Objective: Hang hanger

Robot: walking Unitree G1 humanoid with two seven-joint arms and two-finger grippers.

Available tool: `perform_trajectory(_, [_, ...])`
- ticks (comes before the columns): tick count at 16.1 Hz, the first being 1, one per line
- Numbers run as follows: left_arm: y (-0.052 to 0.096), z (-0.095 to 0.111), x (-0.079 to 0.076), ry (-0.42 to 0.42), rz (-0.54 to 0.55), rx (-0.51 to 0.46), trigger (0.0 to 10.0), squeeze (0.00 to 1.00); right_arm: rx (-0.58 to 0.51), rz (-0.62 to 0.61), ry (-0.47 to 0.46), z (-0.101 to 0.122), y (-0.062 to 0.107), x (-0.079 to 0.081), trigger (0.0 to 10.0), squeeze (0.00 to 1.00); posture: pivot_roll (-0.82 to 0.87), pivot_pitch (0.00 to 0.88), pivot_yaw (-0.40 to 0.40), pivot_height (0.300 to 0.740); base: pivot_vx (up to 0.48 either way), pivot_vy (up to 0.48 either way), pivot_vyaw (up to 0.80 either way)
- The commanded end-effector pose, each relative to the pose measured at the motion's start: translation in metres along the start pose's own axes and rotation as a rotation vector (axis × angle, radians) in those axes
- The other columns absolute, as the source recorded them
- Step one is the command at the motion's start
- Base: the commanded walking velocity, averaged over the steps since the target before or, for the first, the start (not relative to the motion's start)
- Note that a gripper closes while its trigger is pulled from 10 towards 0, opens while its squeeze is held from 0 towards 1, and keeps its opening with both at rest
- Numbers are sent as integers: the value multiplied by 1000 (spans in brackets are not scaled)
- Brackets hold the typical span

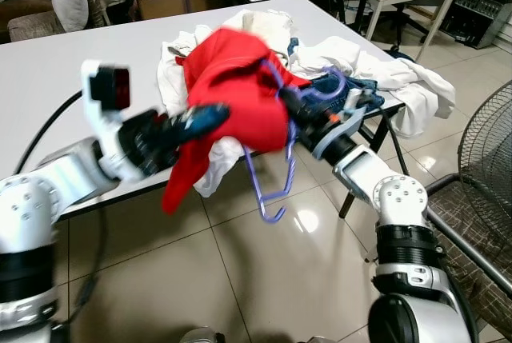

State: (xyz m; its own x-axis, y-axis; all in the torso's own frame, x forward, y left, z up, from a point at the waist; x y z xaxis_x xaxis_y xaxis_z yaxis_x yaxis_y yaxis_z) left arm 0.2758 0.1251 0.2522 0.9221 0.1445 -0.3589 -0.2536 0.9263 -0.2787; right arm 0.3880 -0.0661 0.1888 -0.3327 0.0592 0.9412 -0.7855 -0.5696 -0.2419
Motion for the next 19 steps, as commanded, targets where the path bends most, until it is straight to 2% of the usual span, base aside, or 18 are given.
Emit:
perform_trajectory(1, [1,-7,2,-19,7,55,0,0,-22,57,-70,7,-3,13,10000,0,-22,19,25,740,0,0,0])
perform_trajectory(2, [2,-11,8,-33,43,79,0,0,25,33,-69,-1,-4,10,10000,0,-20,16,24,740,0,0,0])
perform_trajectory(3, [0,-10,10,-45,48,67,0,0,114,-57,8,-18,-5,-4,10000,0,-21,15,25,740,0,0,0])
perform_trajectory(4, [-9,1,13,-76,52,-4,0,0,277,-210,222,-46,0,-32,10000,0,-23,13,27,740,0,0,0])
perform_trajectory(6, [-14,14,16,-88,53,-86,0,0,378,-334,412,-58,9,-57,10000,0,-30,9,30,740,0,0,0])
perform_trajectory(7, [-15,17,18,-93,54,-107,0,0,383,-353,420,-58,11,-60,10000,0,-30,9,30,740,0,0,0])
perform_trajectory(8, [-15,29,26,-115,82,-180,0,0,349,-349,375,-51,14,-58,10000,0,-38,8,30,740,0,0,0])
perform_trajectory(9, [-15,33,27,-122,90,-204,0,0,354,-330,386,-50,16,-54,10000,0,-38,8,30,740,0,0,0])
perform_trajectory(12, [-9,56,26,-122,80,-356,0,0,403,-178,477,-52,32,-32,10000,0,-46,14,32,740,0,0,0])
perform_trajectory(13, [-1,67,21,-106,49,-427,0,0,372,-137,475,-41,42,-26,10000,0,-47,16,33,740,0,0,0])
perform_trajectory(14, [9,73,14,-84,0,-467,0,0,250,-114,438,-10,48,-17,10000,0,-53,19,38,740,0,0,0])
perform_trajectory(15, [15,75,12,-70,-15,-477,0,0,136,-81,398,18,54,-6,10000,0,-55,20,41,740,0,0,0])
perform_trajectory(16, [18,74,15,-63,0,-477,0,0,77,-49,387,34,60,4,10000,0,-58,22,44,740,0,0,0])
perform_trajectory(17, [19,74,17,-61,11,-477,0,0,81,-40,403,37,65,6,10000,0,-60,21,44,740,0,0,0])
perform_trajectory(19, [17,75,19,-49,16,-478,0,0,184,-36,468,25,77,5,10000,0,-60,22,46,740,0,0,0])
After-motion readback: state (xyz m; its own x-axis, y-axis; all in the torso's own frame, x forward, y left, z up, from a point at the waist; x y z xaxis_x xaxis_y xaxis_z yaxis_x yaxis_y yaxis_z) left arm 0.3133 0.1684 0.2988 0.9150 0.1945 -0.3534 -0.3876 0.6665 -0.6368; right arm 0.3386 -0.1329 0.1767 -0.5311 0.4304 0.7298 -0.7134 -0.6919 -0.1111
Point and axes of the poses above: a point about 5 cm out from each wrist's last joint towards the gripper, its own y axis pointing back from the gripper into the wrist, its own z axis along the axis of the wrist's last joint, x = y × z, the point moved 6 cm from there along -y, pointing out of the wrist towards the gripper, and after that the axes turned 8 degrees about -y, right-handed, at the moved point
